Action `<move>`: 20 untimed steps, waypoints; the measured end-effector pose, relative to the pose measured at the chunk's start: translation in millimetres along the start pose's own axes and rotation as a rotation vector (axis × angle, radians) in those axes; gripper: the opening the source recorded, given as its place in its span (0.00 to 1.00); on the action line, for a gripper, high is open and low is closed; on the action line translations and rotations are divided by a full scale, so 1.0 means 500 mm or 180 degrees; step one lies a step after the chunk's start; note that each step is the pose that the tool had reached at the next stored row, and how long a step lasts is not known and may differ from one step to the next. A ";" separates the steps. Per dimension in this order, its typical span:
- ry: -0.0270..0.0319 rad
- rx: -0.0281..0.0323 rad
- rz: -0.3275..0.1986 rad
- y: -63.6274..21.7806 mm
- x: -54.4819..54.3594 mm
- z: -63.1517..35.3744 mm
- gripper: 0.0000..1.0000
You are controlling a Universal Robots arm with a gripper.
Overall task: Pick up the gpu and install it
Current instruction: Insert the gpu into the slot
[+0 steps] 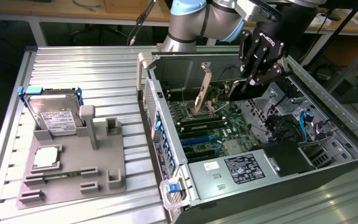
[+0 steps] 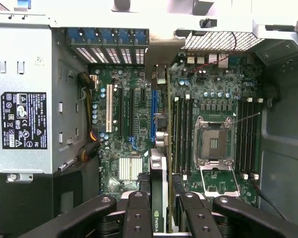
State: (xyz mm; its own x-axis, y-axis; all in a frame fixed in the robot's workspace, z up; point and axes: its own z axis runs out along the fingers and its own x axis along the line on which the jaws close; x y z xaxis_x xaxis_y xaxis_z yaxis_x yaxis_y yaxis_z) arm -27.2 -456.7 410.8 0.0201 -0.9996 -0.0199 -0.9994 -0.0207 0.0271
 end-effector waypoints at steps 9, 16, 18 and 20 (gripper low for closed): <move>0.0000 0.0000 0.0000 0.000 0.000 0.007 0.27; 0.0000 0.0000 0.0000 -0.001 0.000 0.016 0.27; 0.0000 0.0000 0.0004 -0.001 0.000 0.018 0.27; 0.0000 0.0000 0.0011 -0.001 0.000 0.020 0.27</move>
State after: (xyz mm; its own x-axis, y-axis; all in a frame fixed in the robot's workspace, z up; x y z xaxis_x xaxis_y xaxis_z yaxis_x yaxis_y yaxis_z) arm -27.0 -456.7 400.6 0.0166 -0.9997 -0.0199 -0.9995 -0.0172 0.0272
